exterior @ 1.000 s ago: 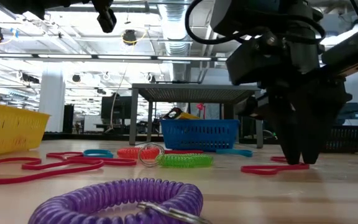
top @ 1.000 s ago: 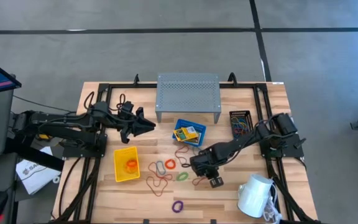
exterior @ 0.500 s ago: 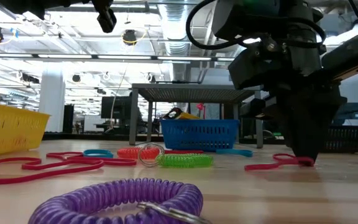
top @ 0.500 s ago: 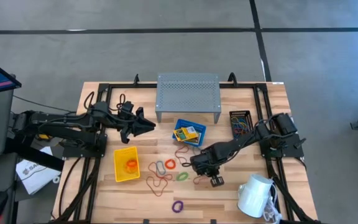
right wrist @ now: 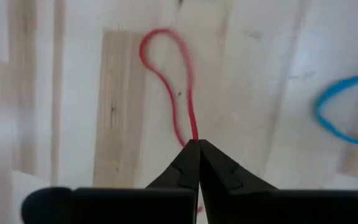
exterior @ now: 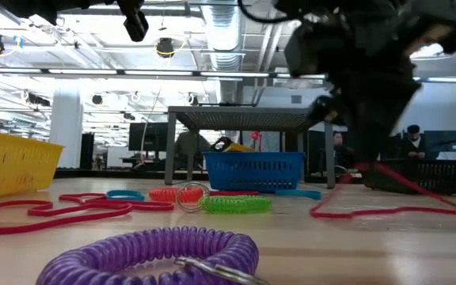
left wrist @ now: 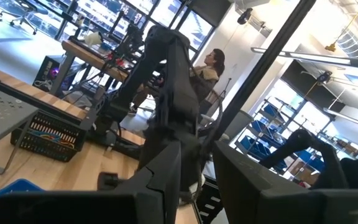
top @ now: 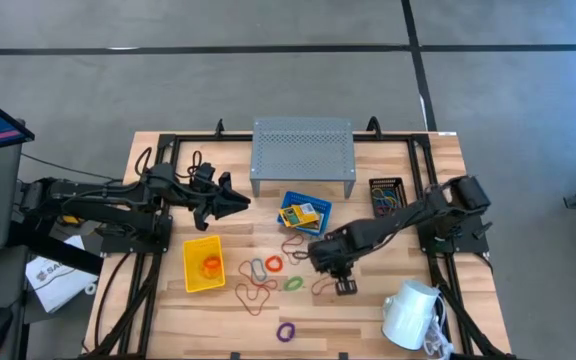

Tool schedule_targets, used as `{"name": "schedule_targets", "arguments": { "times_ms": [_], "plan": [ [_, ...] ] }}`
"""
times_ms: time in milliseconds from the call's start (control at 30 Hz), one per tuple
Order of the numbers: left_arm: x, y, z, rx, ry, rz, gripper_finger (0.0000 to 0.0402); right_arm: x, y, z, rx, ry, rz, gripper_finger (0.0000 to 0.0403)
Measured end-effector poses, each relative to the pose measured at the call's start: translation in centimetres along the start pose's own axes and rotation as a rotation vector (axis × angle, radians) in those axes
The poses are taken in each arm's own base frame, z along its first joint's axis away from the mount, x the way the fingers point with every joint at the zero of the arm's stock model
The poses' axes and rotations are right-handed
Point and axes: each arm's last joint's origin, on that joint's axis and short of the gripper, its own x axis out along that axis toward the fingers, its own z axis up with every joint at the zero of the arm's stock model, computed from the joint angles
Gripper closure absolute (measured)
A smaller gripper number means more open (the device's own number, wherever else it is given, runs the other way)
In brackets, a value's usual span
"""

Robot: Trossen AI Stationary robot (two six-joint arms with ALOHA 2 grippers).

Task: Pick & Place Office Desk Supplies
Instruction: Put the red rubber band into the black bin

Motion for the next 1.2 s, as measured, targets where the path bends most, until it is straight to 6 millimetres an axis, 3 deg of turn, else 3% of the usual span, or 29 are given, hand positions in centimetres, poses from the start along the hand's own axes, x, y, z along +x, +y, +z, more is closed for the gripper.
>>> {"name": "schedule_targets", "arguments": {
  "times_ms": [200,567,1200],
  "plan": [
    [0.0,0.0,0.0,0.000,0.000,0.000,0.0312,-4.3,-0.4,-0.1,0.066,-0.134,-0.020,0.0402],
    [0.0,0.0,0.0,0.000,0.000,0.000,0.0312,-10.7,-2.7,-2.2,0.224,-0.273,-0.130,0.0403],
    [0.0,0.0,0.0,0.000,0.000,0.000,0.0312,-19.0,-6.7,-8.7,0.511,-0.406,-0.269,0.0403]
  ]
}}
